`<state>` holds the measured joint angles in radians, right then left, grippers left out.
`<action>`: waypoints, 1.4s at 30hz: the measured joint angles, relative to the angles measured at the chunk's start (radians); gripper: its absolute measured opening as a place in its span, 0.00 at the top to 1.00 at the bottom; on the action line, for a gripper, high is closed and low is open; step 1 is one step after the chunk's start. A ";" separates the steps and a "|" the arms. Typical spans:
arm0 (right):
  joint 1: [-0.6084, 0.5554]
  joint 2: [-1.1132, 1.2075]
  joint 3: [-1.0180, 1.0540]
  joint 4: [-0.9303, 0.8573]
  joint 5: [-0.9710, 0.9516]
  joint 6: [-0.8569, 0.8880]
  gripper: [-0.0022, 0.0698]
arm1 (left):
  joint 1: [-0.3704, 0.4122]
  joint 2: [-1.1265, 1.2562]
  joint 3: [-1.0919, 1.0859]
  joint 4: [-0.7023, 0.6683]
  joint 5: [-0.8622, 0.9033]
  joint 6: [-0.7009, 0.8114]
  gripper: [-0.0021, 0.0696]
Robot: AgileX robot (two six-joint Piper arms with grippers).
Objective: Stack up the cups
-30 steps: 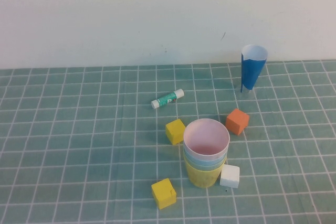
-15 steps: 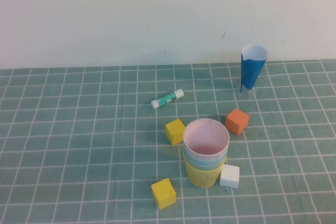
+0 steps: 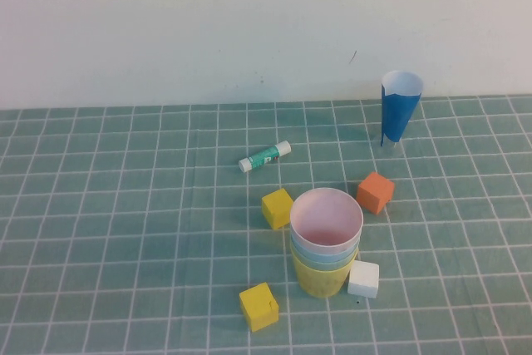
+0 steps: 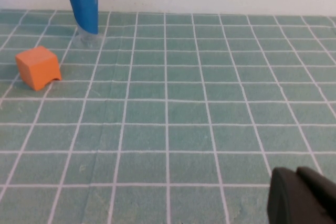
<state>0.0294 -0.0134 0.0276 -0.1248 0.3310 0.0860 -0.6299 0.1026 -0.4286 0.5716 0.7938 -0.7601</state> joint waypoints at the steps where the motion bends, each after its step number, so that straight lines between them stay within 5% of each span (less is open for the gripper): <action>1: 0.000 0.000 0.000 0.000 0.000 0.000 0.97 | 0.000 0.000 0.000 0.000 0.000 0.000 0.97; 9: 0.000 0.000 0.000 -0.002 0.000 0.000 0.97 | 0.048 0.000 0.065 -0.040 -0.058 0.084 0.97; 17: 0.000 0.000 0.000 -0.004 0.002 0.000 0.97 | 0.363 -0.002 0.216 -0.374 -0.543 0.483 0.97; 23: 0.000 0.000 0.000 -0.006 0.002 0.000 0.97 | 0.551 -0.018 0.373 -0.471 -0.738 0.514 0.97; 42: 0.000 0.000 0.000 -0.006 0.002 0.000 0.97 | 0.603 -0.117 0.448 -0.607 -0.492 0.824 0.97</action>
<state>0.0294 -0.0134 0.0276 -0.1310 0.3325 0.0860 -0.0271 -0.0143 0.0194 -0.0350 0.3021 0.0634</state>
